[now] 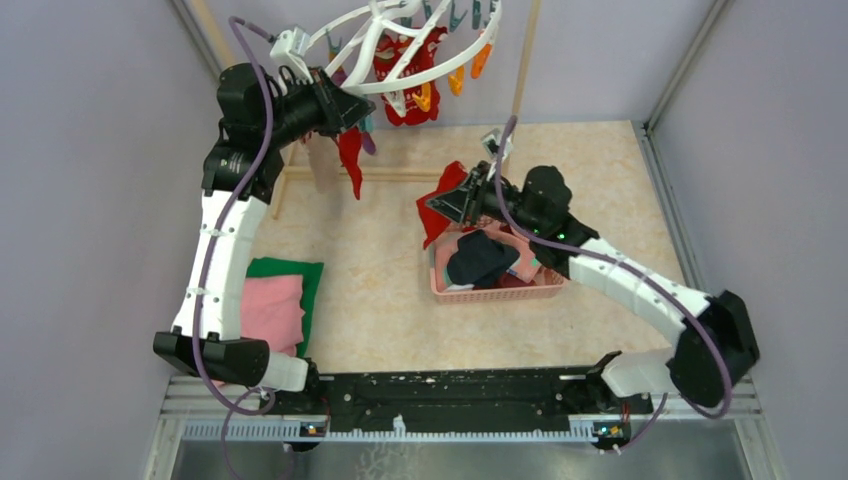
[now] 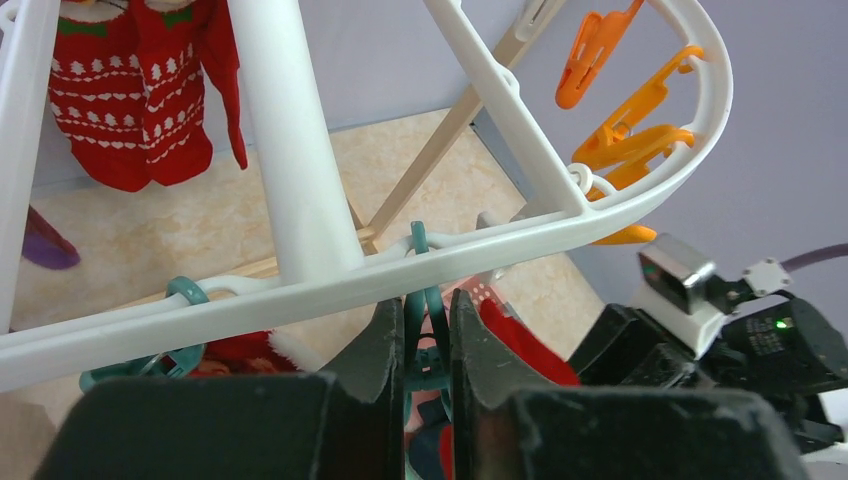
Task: Remove the socks clipped to the hanger
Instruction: Place the sock in the bin.
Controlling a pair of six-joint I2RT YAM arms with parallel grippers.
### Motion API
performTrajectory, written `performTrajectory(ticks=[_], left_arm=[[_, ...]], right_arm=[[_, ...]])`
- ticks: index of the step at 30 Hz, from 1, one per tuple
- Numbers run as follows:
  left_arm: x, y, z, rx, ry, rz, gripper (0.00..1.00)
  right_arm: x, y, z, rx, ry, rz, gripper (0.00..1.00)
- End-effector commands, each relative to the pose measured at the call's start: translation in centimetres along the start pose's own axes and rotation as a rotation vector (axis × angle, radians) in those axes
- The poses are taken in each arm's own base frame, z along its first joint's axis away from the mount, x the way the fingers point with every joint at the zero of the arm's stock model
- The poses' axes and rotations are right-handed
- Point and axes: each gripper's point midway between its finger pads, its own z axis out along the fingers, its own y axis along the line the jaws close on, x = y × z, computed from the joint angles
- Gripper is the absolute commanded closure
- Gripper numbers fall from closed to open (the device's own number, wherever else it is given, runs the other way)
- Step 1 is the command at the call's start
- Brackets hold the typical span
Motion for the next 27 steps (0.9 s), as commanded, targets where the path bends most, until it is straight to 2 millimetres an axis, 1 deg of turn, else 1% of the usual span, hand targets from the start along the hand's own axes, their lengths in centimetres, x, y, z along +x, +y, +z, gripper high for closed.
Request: performTrajectory(ticks=[1, 3, 4, 5, 7, 11, 12, 14, 15, 16, 17, 18, 19, 21, 24, 25, 27], left_arm=[[-1.3, -1.7, -0.2, 0.052, -0.036, 0.034, 1.00], [-1.3, -1.8, -0.3, 0.057, -0.036, 0.039, 1.00], [-1.3, -1.8, -0.3, 0.057, -0.035, 0.039, 1.00], [-1.3, -1.9, -0.3, 0.060, -0.034, 0.038, 1.00], [-1.2, -2.0, -0.3, 0.066, -0.030, 0.038, 1.00], [-1.2, -2.3, -0.3, 0.078, -0.026, 0.040, 1.00], [-1.2, -2.3, -0.3, 0.080, -0.027, 0.041, 1.00], [-1.2, -2.4, -0.3, 0.085, -0.024, 0.041, 1.00], [-1.1, -2.5, -0.3, 0.087, -0.022, 0.040, 1.00], [-1.1, -2.5, -0.3, 0.090, -0.021, 0.040, 1.00], [-1.0, -2.6, -0.3, 0.092, -0.019, 0.041, 1.00], [-1.0, -2.6, -0.3, 0.092, -0.019, 0.043, 1.00], [-1.0, -2.6, -0.3, 0.091, -0.017, 0.045, 1.00], [-0.9, -2.6, -0.4, 0.091, -0.017, 0.049, 1.00], [-0.7, -2.7, -0.4, 0.097, -0.010, 0.048, 1.00], [-0.7, -2.7, -0.4, 0.099, -0.008, 0.047, 1.00], [-0.6, -2.8, -0.3, 0.103, -0.004, 0.048, 1.00]], right_arm=[[0.1, -2.8, -4.5, 0.243, 0.036, -0.118, 0.77], [1.3, -4.5, -6.6, 0.348, 0.084, -0.101, 0.77], [2.4, -5.5, -7.9, 0.406, 0.123, -0.081, 0.77], [3.1, -6.3, -9.0, 0.451, 0.141, -0.073, 0.77], [4.5, -7.5, -10.9, 0.511, 0.164, -0.063, 0.75], [8.2, -10.4, -14.3, 0.666, 0.247, -0.030, 0.74], [9.0, -11.2, -15.2, 0.718, 0.267, -0.012, 0.73], [10.3, -13.0, -16.7, 0.802, 0.287, 0.031, 0.62], [10.6, -13.9, -17.5, 0.840, 0.287, 0.057, 0.56], [10.7, -14.3, -17.9, 0.862, 0.292, 0.071, 0.24], [10.8, -14.7, -18.2, 0.883, 0.300, 0.073, 0.04], [10.6, -14.9, -18.4, 0.901, 0.307, 0.066, 0.02], [10.2, -14.8, -18.4, 0.908, 0.312, 0.060, 0.01], [8.9, -14.6, -18.7, 0.932, 0.309, 0.035, 0.01], [6.8, -13.3, -19.1, 0.946, 0.297, 0.015, 0.01], [6.5, -12.8, -19.7, 0.958, 0.307, 0.019, 0.01], [5.2, -11.6, -20.1, 0.961, 0.304, 0.016, 0.01]])
